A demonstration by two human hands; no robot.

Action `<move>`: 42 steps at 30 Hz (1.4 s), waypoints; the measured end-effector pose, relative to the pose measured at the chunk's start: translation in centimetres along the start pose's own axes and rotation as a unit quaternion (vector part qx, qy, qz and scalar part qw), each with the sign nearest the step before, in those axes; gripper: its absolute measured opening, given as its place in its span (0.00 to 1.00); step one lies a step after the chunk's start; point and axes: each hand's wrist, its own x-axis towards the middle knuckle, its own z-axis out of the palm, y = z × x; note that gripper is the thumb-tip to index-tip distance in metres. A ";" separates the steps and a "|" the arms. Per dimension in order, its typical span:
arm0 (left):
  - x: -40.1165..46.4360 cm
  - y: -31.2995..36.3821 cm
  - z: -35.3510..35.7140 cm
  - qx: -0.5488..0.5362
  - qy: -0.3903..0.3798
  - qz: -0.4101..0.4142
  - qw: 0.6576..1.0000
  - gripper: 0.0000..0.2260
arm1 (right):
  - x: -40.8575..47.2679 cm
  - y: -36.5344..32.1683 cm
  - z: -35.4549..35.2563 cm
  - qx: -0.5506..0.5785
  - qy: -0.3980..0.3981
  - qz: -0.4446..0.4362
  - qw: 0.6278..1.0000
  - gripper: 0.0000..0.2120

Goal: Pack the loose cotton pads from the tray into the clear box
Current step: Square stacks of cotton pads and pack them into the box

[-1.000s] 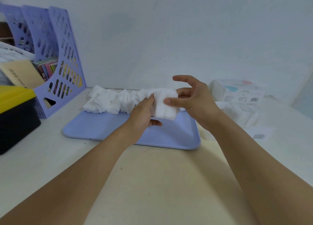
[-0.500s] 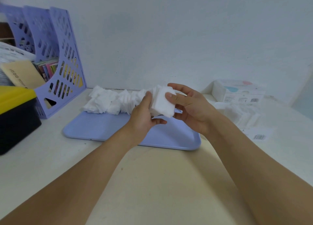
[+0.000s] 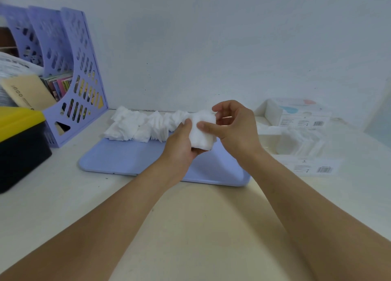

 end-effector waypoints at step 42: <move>0.2 0.6 -0.4 -0.050 0.013 -0.014 0.999 0.29 | -1.7 0.6 1.9 -0.022 0.028 -0.110 0.993 0.09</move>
